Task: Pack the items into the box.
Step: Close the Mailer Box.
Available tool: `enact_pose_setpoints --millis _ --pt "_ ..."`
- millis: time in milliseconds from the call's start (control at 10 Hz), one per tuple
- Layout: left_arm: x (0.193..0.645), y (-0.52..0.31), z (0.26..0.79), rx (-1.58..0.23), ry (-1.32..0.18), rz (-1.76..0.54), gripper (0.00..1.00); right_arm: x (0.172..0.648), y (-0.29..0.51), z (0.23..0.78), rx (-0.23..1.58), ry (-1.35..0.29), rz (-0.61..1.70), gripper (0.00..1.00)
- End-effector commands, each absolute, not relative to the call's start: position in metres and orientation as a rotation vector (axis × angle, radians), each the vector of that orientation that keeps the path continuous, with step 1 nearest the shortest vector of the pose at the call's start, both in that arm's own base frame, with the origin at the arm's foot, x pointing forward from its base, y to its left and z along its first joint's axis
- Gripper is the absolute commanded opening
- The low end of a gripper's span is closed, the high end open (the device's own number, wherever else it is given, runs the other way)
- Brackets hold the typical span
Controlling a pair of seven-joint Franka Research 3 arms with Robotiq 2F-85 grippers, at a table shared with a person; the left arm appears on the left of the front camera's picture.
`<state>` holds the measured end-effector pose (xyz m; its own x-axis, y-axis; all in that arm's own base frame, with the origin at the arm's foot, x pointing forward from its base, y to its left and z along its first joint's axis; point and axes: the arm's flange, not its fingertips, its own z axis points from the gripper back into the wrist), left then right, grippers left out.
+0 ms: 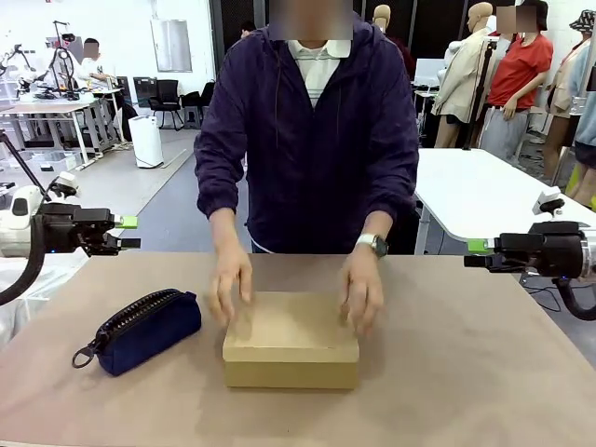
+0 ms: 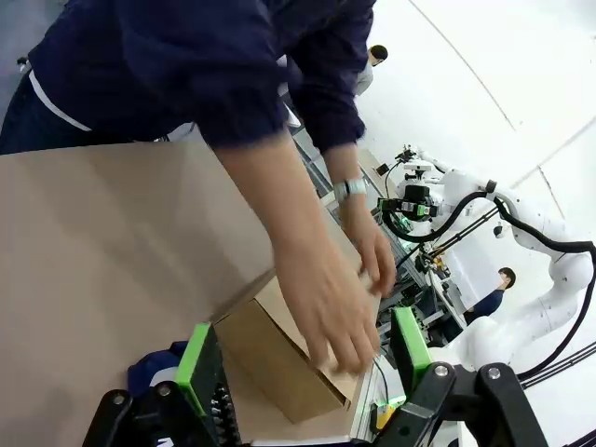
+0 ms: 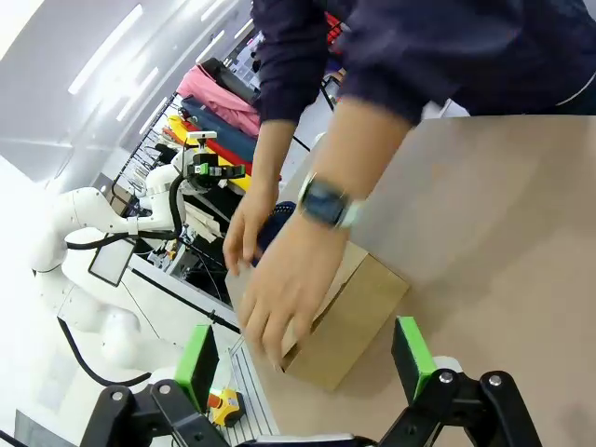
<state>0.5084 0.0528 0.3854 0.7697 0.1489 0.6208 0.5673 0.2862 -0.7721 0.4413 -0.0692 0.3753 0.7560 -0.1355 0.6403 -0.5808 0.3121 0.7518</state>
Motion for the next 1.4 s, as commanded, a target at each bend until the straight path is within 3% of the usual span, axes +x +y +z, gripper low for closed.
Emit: enact_pose_setpoints --millis 0,1300 --pt "0.5089 0.0541 0.3854 -1.272 -0.69 -0.325 0.96 0.4444 -0.0698 0.3772 1.245 -0.714 0.346 1.0" --pt "0.5089 0.0541 0.3854 -1.272 -0.69 -0.325 0.96 0.4444 -0.0698 0.3772 1.245 -0.714 0.346 1.0"
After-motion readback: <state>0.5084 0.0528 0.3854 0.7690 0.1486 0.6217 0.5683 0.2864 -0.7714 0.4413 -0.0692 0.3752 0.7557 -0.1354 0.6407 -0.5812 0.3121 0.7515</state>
